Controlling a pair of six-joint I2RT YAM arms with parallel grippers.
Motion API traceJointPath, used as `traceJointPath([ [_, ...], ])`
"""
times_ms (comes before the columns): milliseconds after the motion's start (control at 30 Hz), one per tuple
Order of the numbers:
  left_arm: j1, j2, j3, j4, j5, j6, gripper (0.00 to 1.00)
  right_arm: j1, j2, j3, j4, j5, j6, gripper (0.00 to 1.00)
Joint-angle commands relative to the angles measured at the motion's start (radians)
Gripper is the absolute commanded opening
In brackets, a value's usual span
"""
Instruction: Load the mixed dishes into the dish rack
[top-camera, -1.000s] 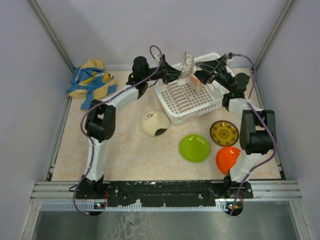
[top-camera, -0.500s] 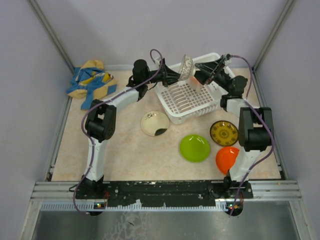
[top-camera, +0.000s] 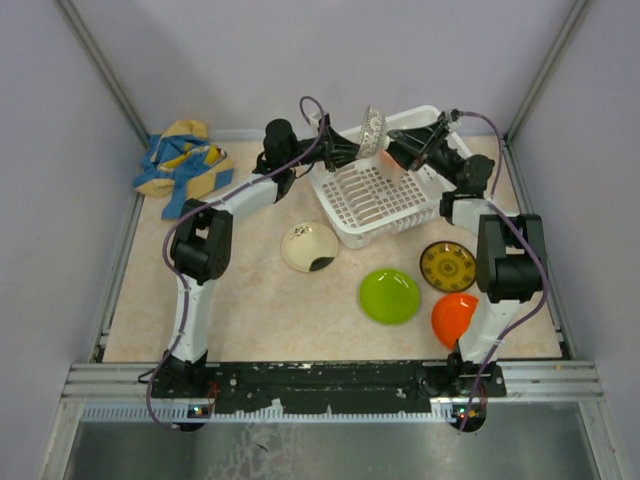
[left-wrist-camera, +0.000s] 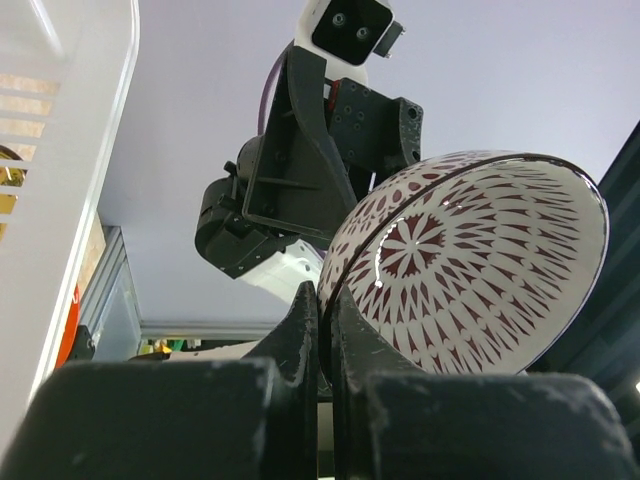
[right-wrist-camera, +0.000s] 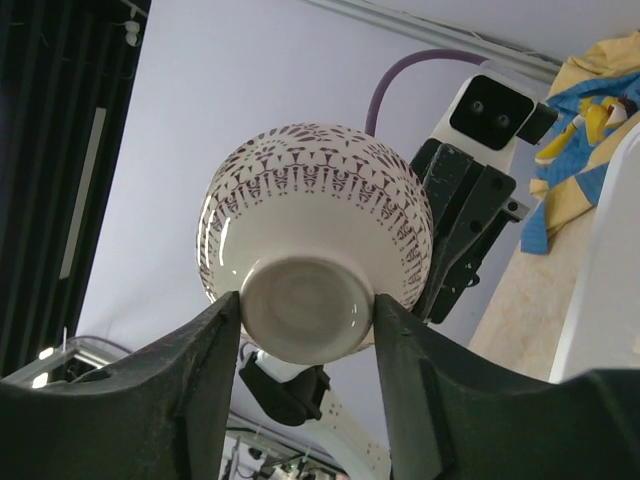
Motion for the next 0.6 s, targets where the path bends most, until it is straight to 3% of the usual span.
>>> traceJointPath([
  [0,-0.011,0.003,-0.002,0.063,-0.002,-0.006,0.00,0.017,-0.010,0.009,0.087,-0.018,0.019,0.48],
  [233,-0.014,0.000,-0.001,0.015,0.001,0.034,0.01,0.017,-0.019,-0.009,0.091,-0.028,0.019,0.17],
  [367,-0.012,-0.006,-0.001,-0.030,0.000,0.074,0.14,0.017,-0.027,-0.020,0.078,-0.020,0.009,0.11],
  [567,-0.007,-0.017,0.001,-0.087,0.000,0.125,0.44,0.016,-0.030,-0.040,0.077,0.004,0.002,0.05],
])
